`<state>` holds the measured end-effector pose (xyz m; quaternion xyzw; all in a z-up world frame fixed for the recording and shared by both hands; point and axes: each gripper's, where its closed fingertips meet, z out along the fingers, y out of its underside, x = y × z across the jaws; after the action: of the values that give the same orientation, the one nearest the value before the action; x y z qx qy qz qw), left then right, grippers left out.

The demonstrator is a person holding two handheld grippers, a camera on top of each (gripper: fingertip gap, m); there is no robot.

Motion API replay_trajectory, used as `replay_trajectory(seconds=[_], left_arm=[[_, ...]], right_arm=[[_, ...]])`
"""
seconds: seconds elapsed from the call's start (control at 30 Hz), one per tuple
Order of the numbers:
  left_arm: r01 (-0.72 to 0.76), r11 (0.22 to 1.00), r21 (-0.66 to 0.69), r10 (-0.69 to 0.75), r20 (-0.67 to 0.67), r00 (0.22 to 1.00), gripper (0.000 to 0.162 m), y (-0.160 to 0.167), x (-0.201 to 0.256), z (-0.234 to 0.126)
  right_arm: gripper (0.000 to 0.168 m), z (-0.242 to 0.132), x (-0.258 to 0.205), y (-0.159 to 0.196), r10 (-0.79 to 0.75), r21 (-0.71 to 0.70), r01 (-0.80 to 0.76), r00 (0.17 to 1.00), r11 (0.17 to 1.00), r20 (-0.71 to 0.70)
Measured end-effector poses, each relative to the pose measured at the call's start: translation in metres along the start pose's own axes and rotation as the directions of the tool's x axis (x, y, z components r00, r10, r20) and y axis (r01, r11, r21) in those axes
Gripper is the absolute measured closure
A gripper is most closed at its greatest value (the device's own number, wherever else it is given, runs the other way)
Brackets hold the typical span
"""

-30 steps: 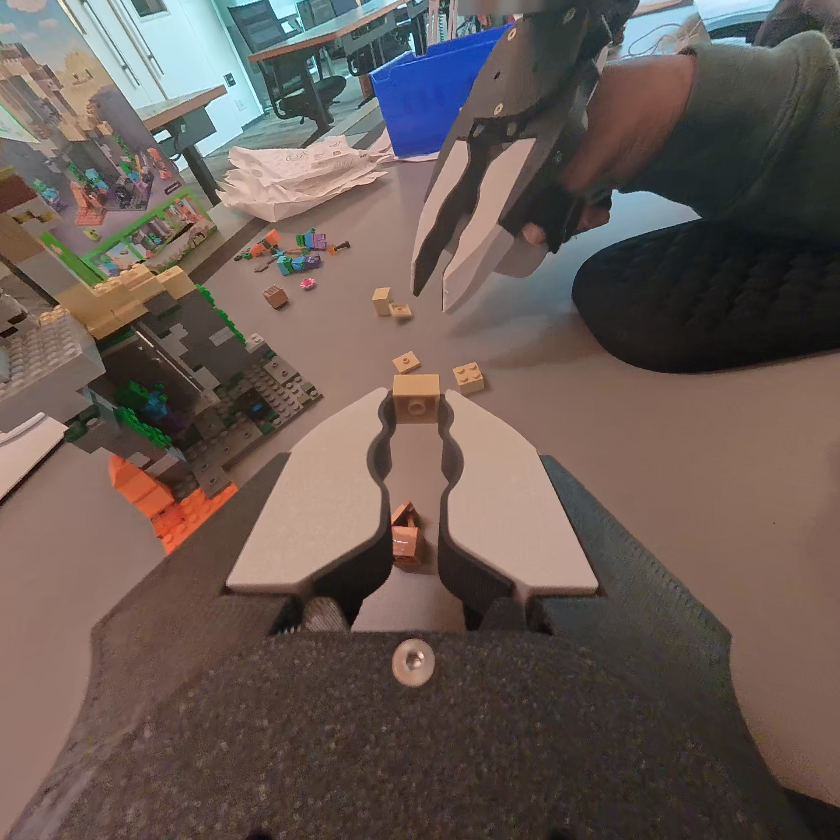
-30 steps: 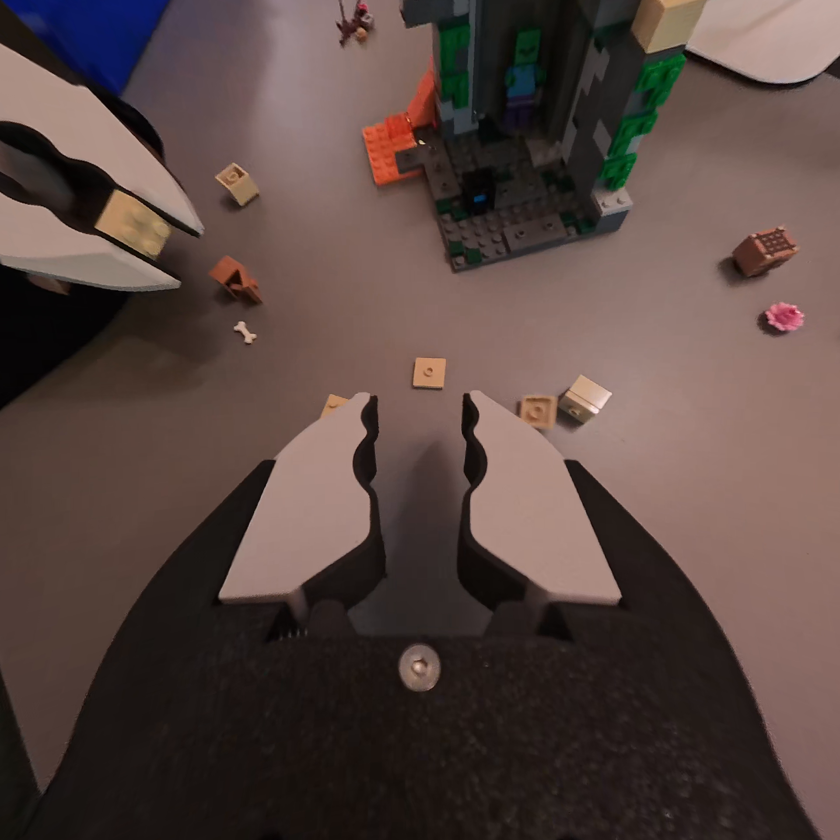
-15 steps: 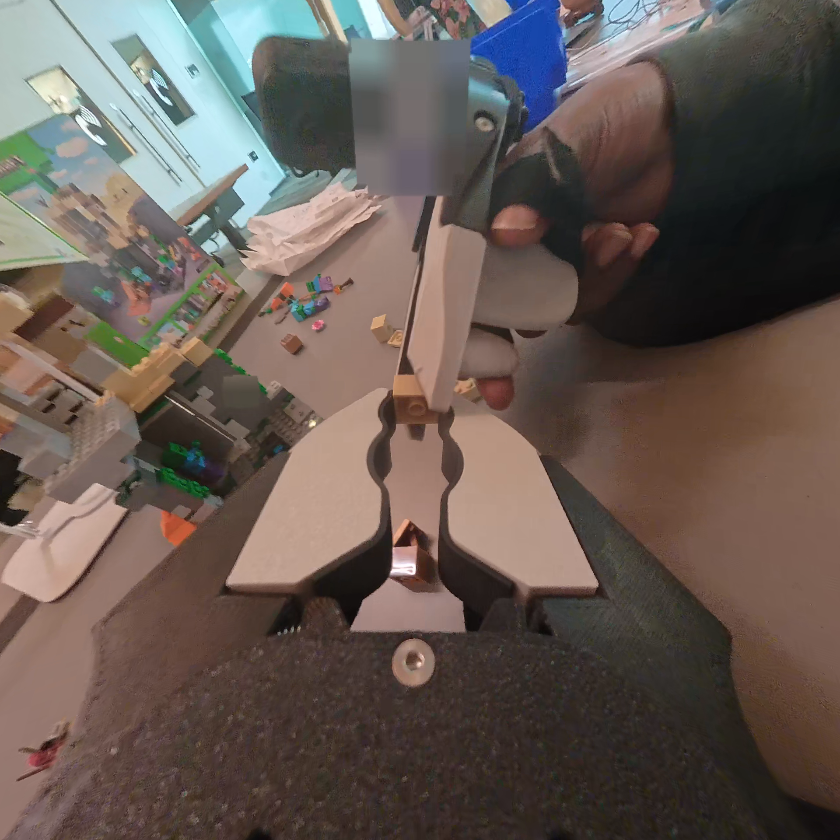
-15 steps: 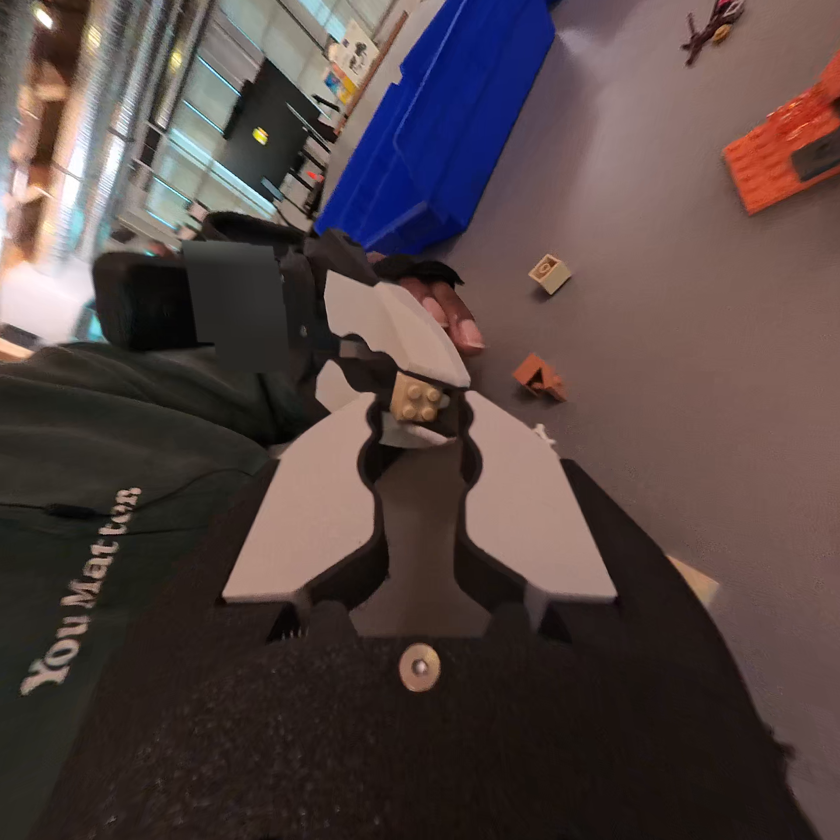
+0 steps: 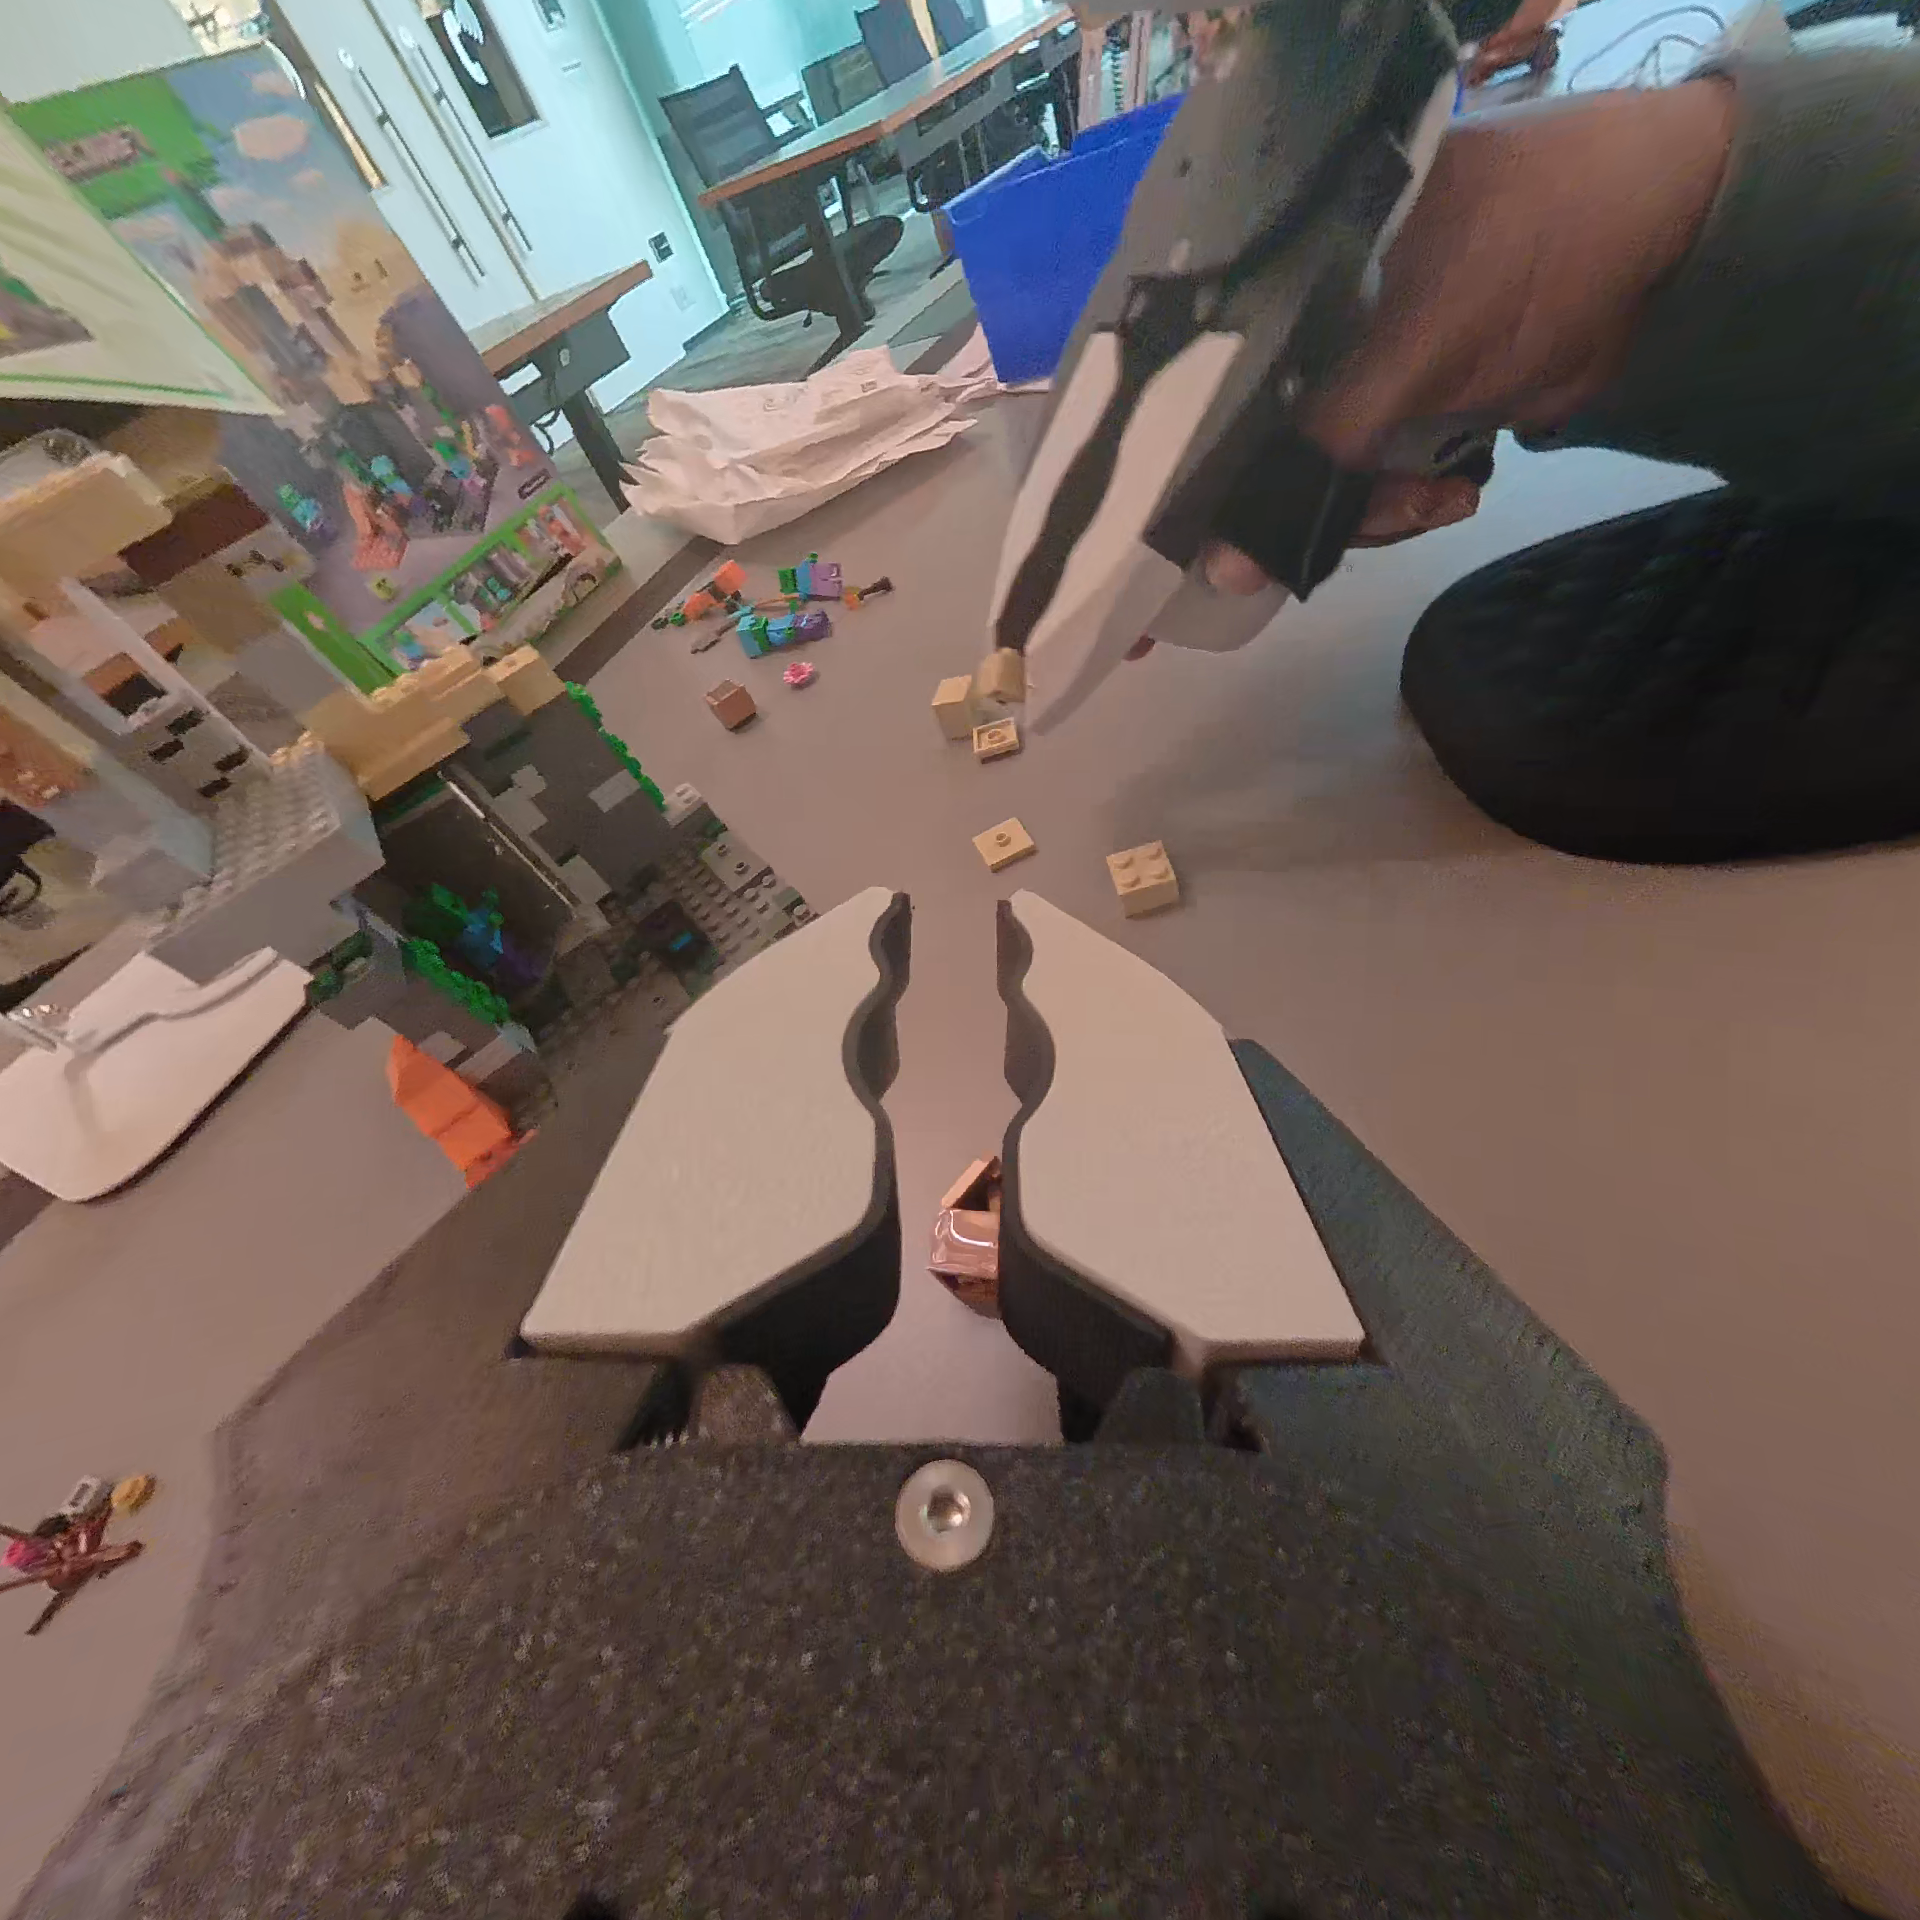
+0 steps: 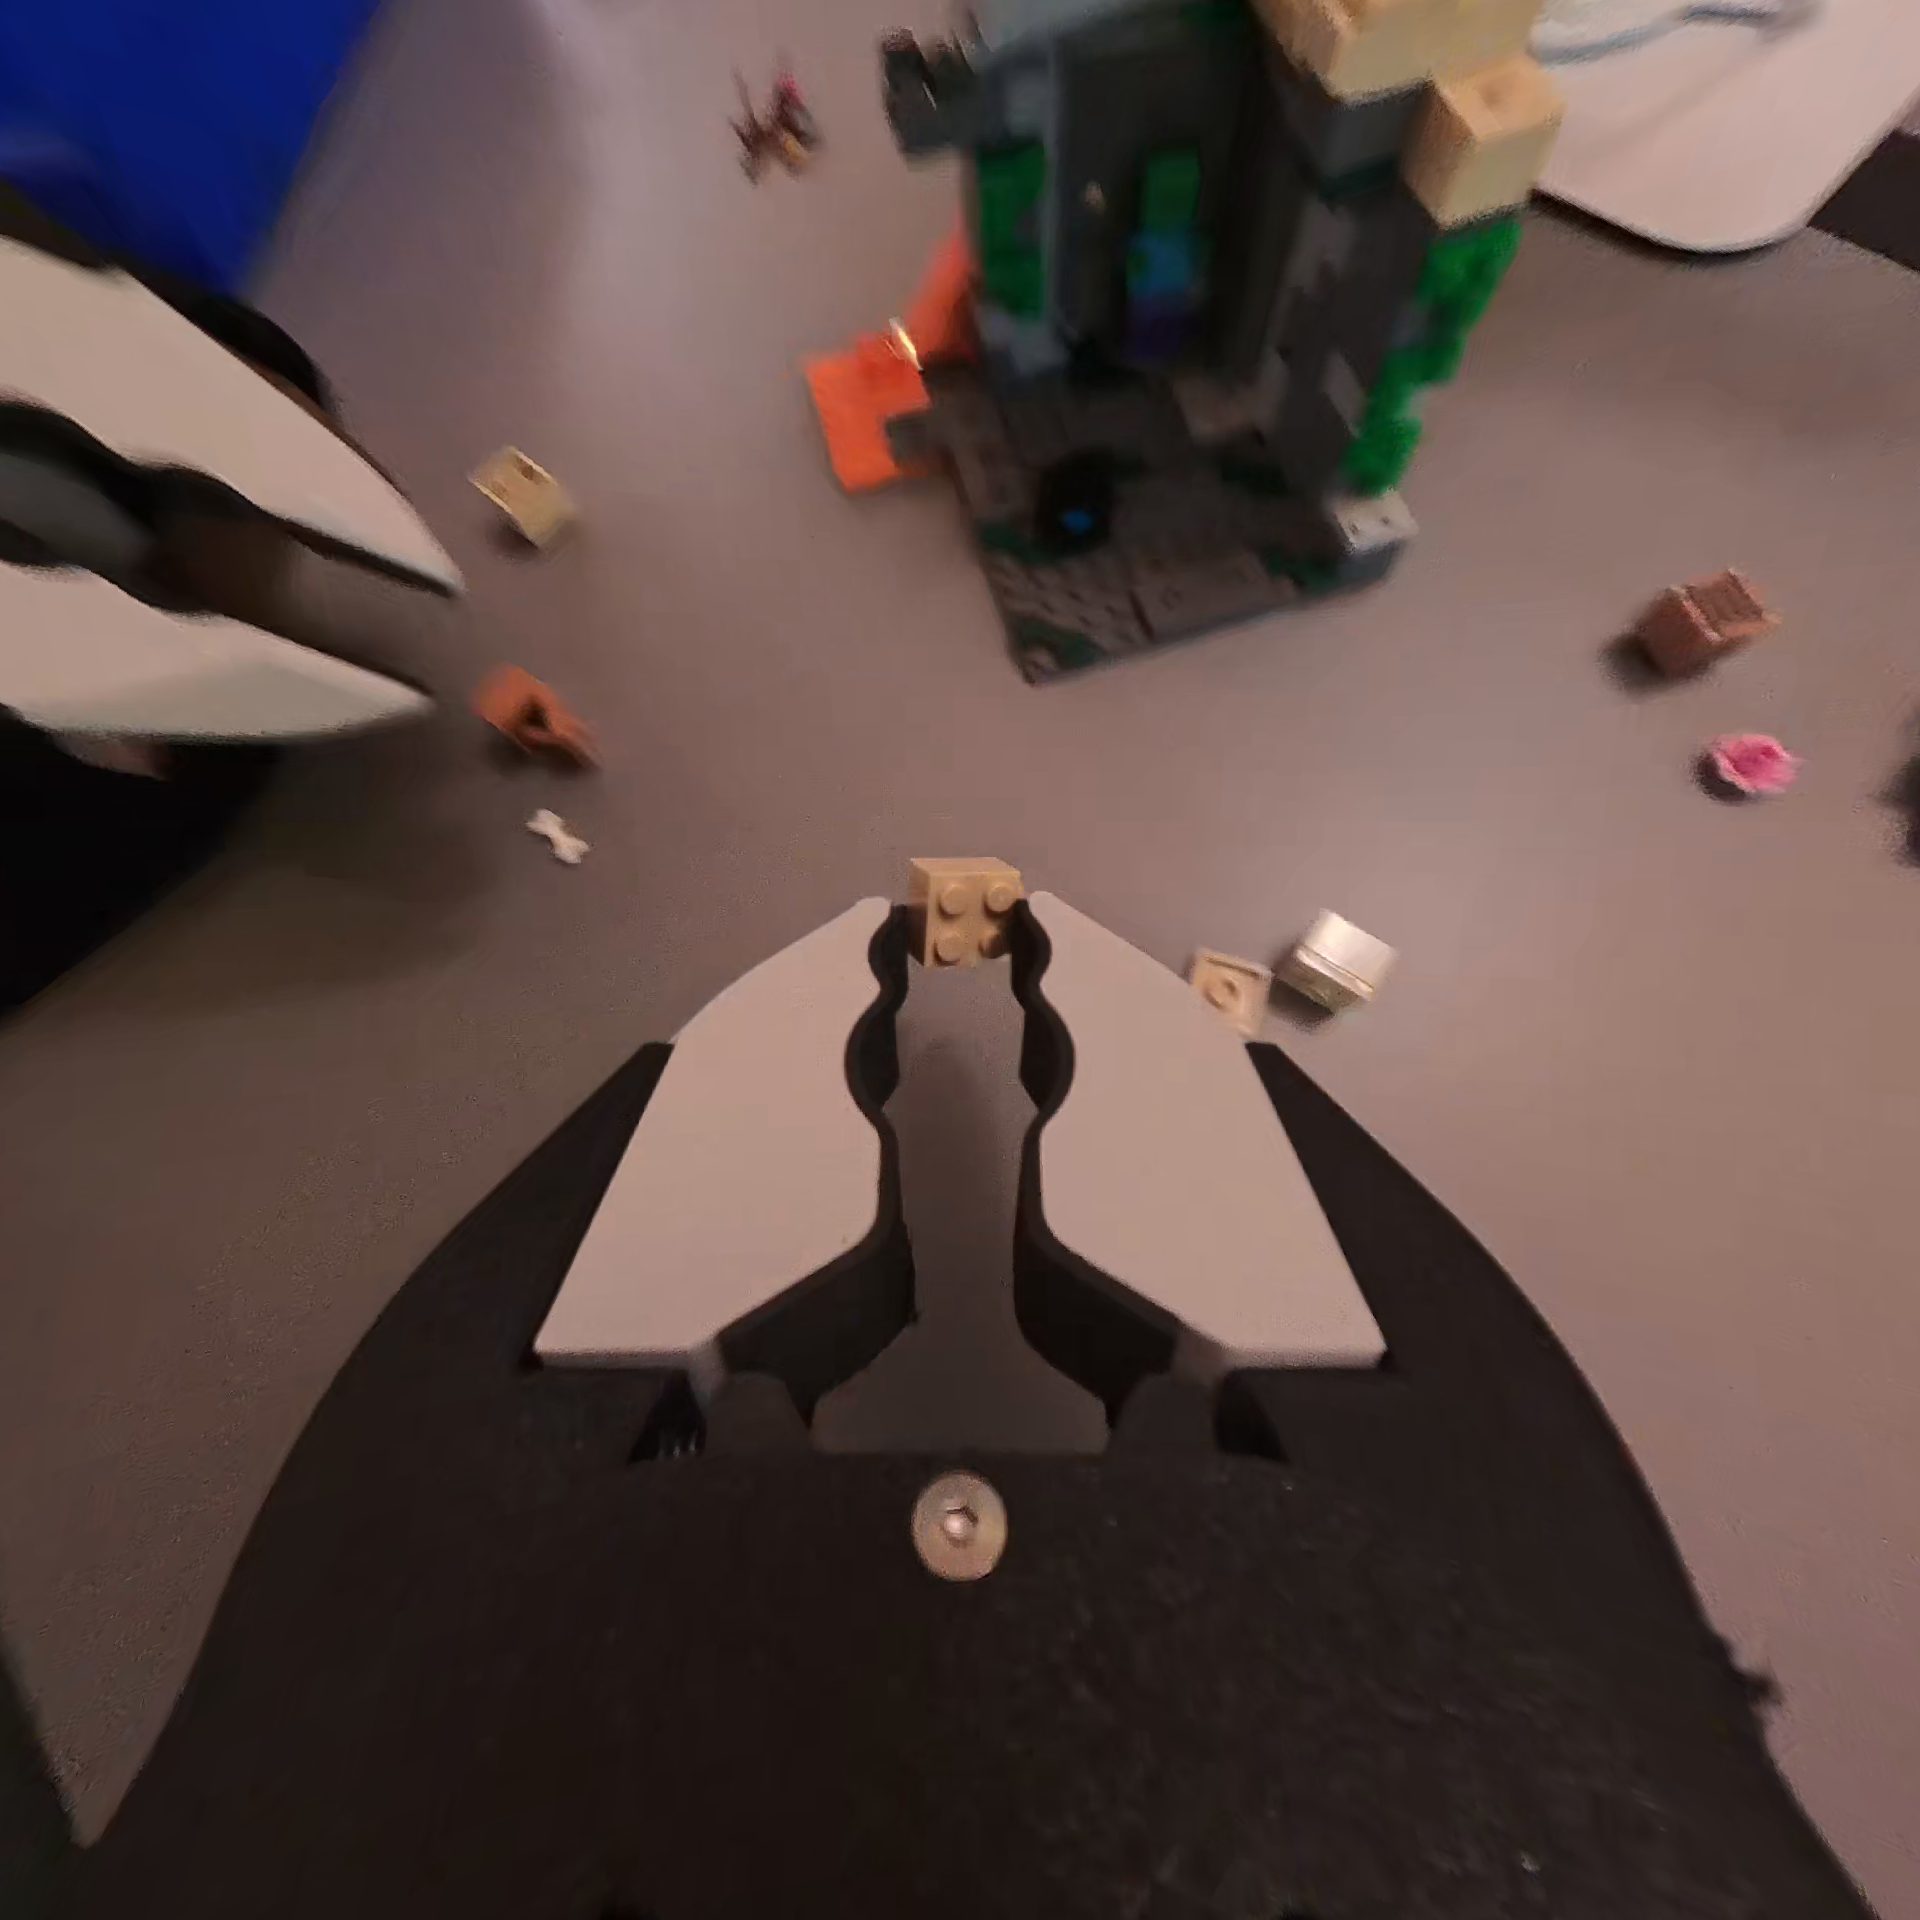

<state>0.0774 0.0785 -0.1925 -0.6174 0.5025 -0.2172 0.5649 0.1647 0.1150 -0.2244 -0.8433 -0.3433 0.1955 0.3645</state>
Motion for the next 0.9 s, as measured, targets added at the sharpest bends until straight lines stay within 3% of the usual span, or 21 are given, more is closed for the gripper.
replay_trajectory(seconds=[0.2,0.37,0.63,0.9], left_arm=[[0.057,0.998,0.001,-0.057,-0.001,0.998,0.147,0.001,-0.005,-0.001],[0.088,0.996,-0.020,-0.088,-0.008,0.996,0.141,0.005,-0.006,0.000],[0.116,0.993,-0.004,-0.116,-0.016,0.993,0.162,0.004,-0.008,-0.002],[0.188,0.982,0.000,-0.188,-0.021,0.982,0.162,0.004,-0.014,-0.005]], right_arm=[[0.149,0.009,0.012,0.020,-0.069,-0.109,0.060,0.995,0.992,-0.073],[0.141,0.008,0.011,0.018,-0.068,-0.085,0.062,0.995,0.994,-0.071],[0.132,0.005,0.015,0.008,-0.065,-0.017,0.064,0.993,0.998,-0.095],[0.133,0.001,0.028,0.005,-0.072,0.011,0.075,0.985,0.997,-0.159]])
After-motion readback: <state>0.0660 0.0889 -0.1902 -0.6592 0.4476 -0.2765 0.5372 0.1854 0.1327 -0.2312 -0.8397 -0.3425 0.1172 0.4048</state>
